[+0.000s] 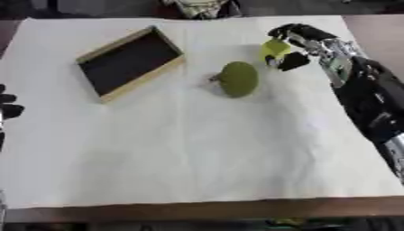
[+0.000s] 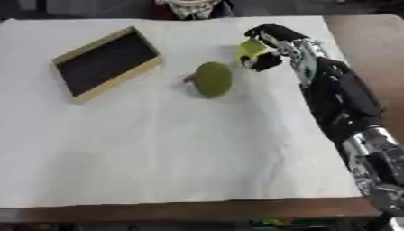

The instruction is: Pick up objects on the table and place them in the box.

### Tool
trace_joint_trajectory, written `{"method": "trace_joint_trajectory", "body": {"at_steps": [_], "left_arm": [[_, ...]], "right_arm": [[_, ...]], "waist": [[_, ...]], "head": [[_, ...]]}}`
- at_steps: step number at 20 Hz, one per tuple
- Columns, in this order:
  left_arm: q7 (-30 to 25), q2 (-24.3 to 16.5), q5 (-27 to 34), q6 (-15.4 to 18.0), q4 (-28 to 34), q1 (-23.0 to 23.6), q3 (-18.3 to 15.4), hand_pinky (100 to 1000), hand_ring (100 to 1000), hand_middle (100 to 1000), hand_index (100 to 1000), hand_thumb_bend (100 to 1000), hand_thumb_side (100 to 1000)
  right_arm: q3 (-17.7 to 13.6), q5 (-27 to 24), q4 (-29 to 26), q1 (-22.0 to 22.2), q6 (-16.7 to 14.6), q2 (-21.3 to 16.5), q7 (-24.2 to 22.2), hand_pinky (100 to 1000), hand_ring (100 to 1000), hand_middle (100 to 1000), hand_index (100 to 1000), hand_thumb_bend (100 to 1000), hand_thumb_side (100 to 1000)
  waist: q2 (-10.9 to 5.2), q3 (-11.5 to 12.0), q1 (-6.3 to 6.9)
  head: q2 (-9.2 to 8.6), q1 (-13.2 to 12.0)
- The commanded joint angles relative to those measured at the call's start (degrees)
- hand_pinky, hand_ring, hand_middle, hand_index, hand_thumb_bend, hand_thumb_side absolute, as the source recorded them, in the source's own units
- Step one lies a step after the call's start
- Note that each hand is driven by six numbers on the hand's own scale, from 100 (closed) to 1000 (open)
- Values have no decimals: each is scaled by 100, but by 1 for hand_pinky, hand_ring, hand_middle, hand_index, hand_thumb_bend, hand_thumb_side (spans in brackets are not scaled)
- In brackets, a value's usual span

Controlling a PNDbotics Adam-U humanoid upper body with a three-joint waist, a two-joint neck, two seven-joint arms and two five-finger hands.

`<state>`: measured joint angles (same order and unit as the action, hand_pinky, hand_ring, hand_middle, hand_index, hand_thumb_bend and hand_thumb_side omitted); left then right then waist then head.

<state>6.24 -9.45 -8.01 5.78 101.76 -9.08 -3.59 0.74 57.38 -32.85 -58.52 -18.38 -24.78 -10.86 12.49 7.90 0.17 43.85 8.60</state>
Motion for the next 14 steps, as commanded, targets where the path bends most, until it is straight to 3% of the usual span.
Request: {"method": "trace_joint_trajectory", "body": {"at_steps": [1,2,5,14], "left_arm": [[-25,-50,22,7,96,-67,18,668,585,590,761,100,714],[-25,-49,23,6,95,-68,18,668,585,590,762,100,715],[-29,-49,23,7,94,-71,19,668,585,590,762,100,716],[-26,-55,24,7,95,-77,14,669,585,590,762,100,716]], "right_arm": [[-4,42,-58,-95,15,-70,105,777,846,705,892,165,323],[-3,61,-65,-97,24,-76,139,767,830,658,870,138,225],[2,128,-76,-89,57,-82,245,747,802,619,848,100,100],[44,74,-257,-100,-30,-121,401,684,727,571,828,100,100]], "waist": [[-76,8,2],[-76,11,-1],[-74,15,-8],[-74,7,-19]], "head": [[27,2],[27,2],[27,-2],[27,-23]]}}
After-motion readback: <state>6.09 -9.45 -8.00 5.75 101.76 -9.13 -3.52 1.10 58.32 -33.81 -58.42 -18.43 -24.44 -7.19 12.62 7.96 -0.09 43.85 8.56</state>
